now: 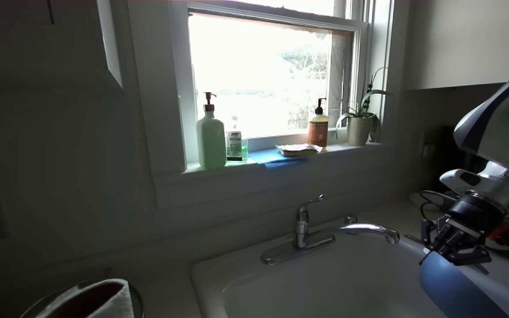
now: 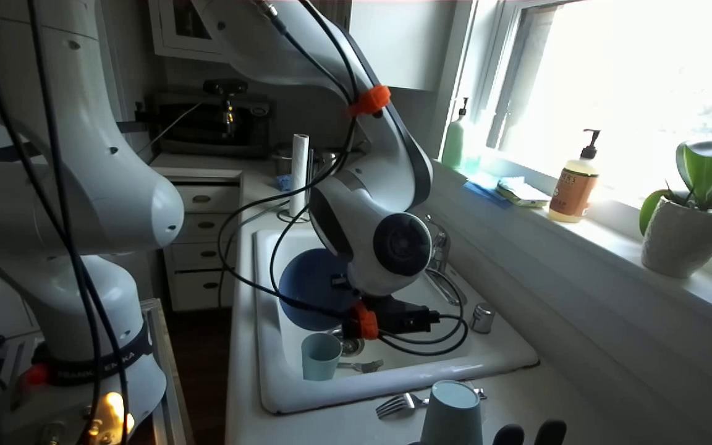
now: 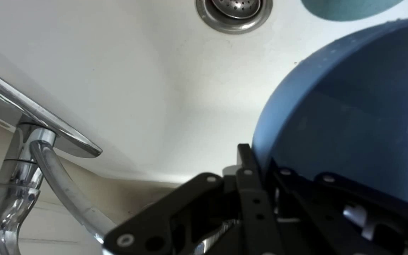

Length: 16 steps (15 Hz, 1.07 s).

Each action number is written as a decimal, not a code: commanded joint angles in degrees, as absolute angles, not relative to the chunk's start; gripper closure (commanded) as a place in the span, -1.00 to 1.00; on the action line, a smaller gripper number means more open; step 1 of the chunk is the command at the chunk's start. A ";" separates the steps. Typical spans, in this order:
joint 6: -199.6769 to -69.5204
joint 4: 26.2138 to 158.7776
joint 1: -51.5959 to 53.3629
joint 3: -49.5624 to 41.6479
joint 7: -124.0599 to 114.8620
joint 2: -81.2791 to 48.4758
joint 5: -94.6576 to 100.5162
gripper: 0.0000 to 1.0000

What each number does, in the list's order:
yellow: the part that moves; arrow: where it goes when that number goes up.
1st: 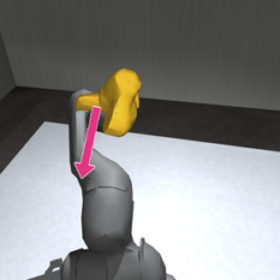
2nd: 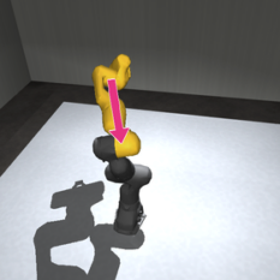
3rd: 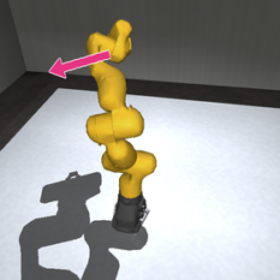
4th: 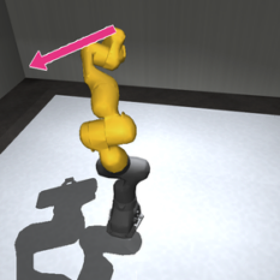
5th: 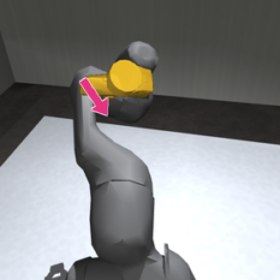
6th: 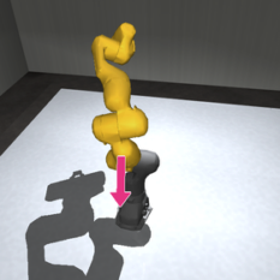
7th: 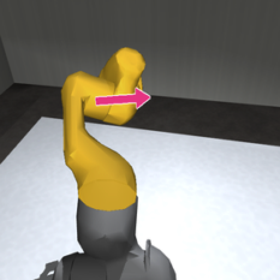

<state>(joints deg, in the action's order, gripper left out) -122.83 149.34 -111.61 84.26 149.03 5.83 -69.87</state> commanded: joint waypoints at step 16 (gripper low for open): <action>-123.13 148.78 -98.20 69.39 149.02 -2.02 -66.91 0.97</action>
